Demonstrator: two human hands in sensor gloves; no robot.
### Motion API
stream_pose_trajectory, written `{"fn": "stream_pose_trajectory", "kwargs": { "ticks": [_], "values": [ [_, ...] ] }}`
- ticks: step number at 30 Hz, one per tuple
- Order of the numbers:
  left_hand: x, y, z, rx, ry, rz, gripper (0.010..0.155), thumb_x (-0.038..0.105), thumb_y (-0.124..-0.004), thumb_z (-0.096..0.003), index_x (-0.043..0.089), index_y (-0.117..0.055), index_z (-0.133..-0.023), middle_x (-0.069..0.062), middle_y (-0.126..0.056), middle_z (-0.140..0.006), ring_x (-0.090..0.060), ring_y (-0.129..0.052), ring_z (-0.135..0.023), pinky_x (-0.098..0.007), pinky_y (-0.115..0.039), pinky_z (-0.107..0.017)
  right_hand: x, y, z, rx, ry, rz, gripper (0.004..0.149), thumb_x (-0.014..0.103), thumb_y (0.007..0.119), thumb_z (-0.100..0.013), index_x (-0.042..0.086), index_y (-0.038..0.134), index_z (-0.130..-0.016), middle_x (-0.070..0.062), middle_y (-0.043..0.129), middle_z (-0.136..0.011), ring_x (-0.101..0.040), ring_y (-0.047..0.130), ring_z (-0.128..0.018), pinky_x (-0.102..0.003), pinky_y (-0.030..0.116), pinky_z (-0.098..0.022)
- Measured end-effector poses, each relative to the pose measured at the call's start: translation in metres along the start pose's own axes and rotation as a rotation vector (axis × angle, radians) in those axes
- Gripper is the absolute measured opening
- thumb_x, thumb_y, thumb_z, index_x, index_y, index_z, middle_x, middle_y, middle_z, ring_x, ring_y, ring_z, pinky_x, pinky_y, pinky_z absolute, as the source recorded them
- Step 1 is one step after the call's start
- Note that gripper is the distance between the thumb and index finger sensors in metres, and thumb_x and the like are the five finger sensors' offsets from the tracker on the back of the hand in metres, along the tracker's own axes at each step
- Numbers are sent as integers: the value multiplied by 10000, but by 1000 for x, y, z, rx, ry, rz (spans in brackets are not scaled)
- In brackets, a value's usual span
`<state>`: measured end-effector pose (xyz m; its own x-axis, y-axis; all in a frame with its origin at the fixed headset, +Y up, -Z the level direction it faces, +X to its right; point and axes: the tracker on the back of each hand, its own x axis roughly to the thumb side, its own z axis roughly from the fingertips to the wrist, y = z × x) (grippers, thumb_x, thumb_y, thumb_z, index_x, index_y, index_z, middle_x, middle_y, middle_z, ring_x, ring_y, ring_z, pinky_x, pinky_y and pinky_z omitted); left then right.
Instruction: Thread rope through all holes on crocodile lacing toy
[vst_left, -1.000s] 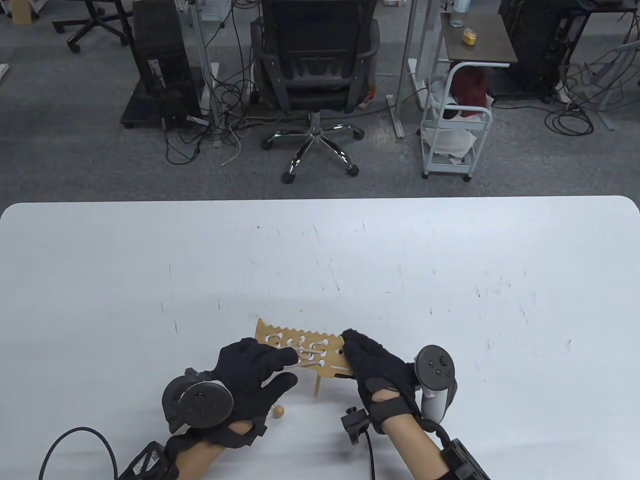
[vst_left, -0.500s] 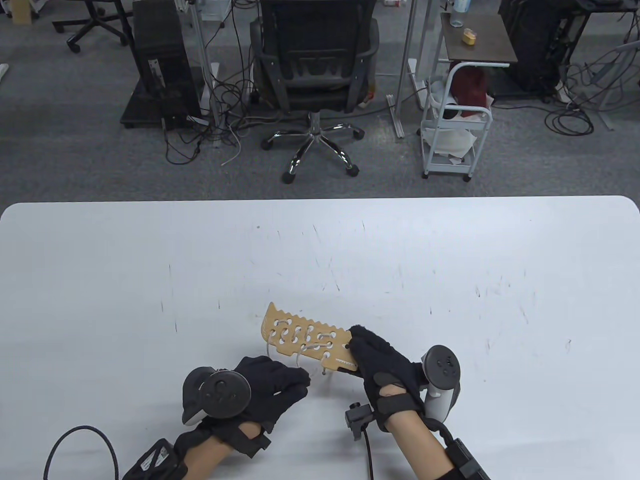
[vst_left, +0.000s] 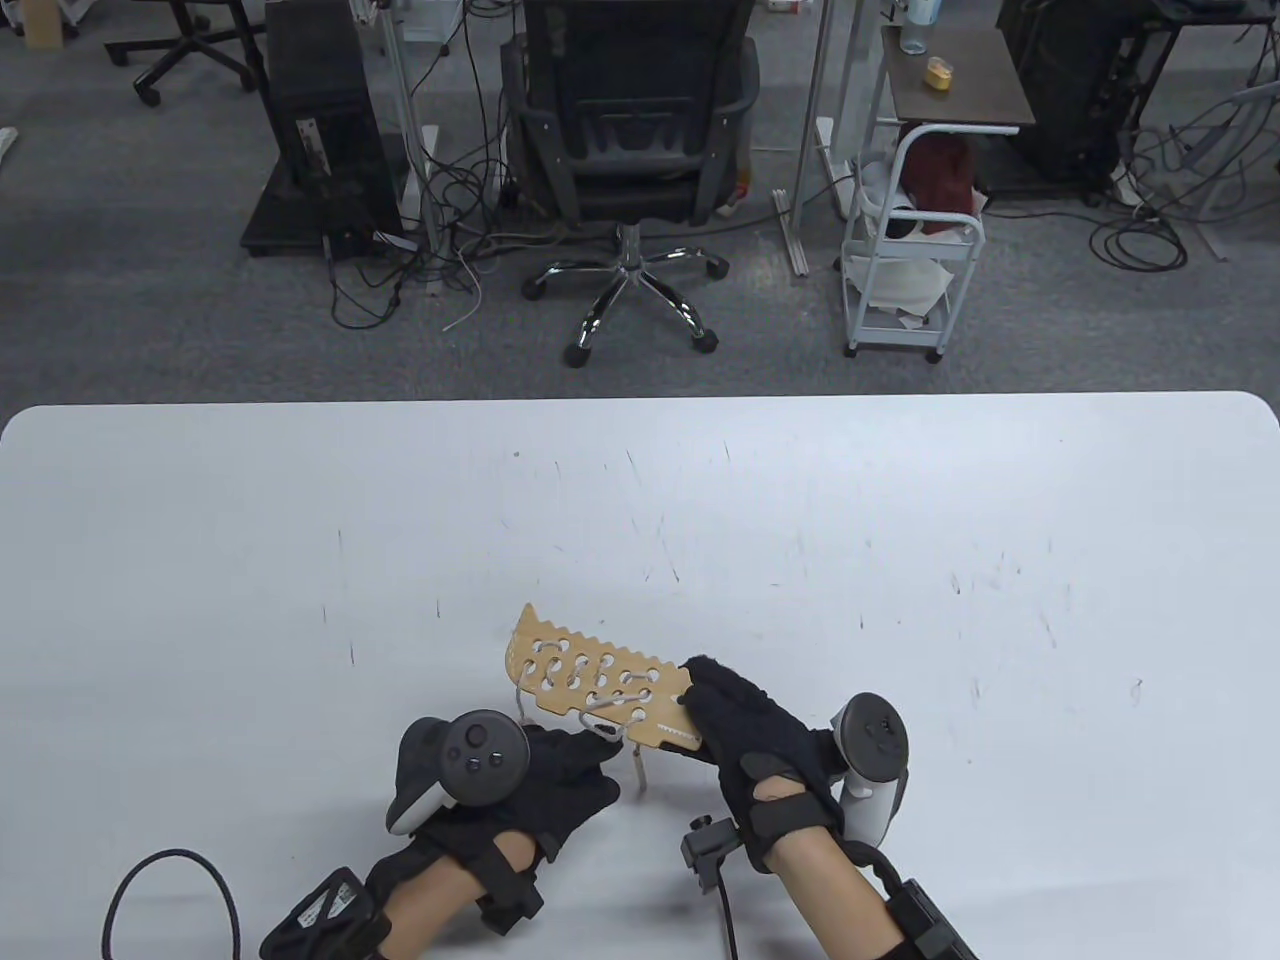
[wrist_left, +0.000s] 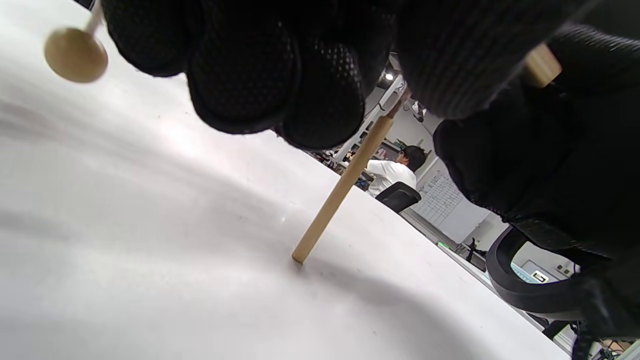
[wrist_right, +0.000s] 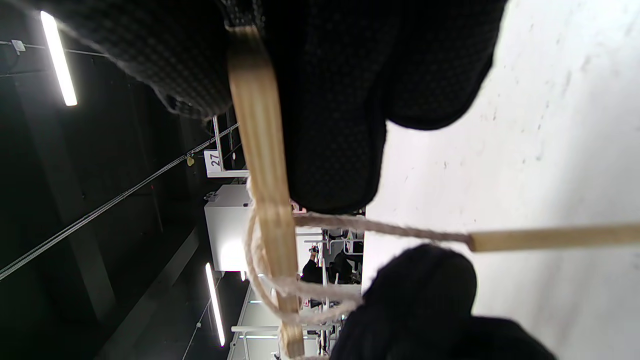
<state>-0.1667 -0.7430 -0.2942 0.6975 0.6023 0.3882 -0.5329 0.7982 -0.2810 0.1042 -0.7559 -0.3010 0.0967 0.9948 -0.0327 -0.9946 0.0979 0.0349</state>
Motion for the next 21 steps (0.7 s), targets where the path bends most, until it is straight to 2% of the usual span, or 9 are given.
{"fn": "stream_pose_trajectory", "kwargs": {
  "ticks": [3, 8, 15, 17, 21],
  "values": [
    [-2, -3, -2, -17, 13, 34, 652, 512, -889, -401, 227, -771, -975, 0, -985, -756, -234, -946, -607, -502, -715, -645, 0, 4, 0, 31, -3, -13, 544, 346, 852, -469, 41, 722, -900, -116, 985, -730, -214, 1087, -513, -411, 849, -448],
    [-4, -8, -4, -42, 25, 88, 638, 518, -888, -400, 312, -754, -989, 27, -959, -752, -220, -930, -616, -496, -702, -656, 0, 10, 0, 89, -22, -51, 550, 340, 846, -472, 38, 706, -910, -122, 972, -745, -217, 1081, -528, -414, 844, -457],
    [-7, -11, -5, -63, 25, 158, 475, 501, -895, -406, 443, -846, -875, 40, -909, -781, -212, -901, -645, -494, -675, -678, 1, 16, -1, 147, -46, -55, 548, 340, 845, -472, 39, 710, -909, -121, 976, -742, -217, 1082, -526, -417, 843, -456],
    [-7, -10, -5, -61, 24, 186, 431, 487, -901, -402, 434, -887, -830, 37, -906, -783, -217, -897, -649, -498, -669, -681, 0, 15, -1, 143, -42, -53, 547, 341, 843, -473, 38, 710, -910, -122, 975, -743, -218, 1081, -528, -419, 842, -457],
    [-6, -8, -5, -57, 8, 171, 428, 451, -877, -412, 354, -888, -828, 37, -898, -793, -215, -895, -658, -503, -670, -684, 0, 12, -3, 126, -38, -51, 549, 342, 842, -474, 41, 706, -912, -122, 971, -747, -216, 1080, -531, -419, 840, -460]
  ]
}}
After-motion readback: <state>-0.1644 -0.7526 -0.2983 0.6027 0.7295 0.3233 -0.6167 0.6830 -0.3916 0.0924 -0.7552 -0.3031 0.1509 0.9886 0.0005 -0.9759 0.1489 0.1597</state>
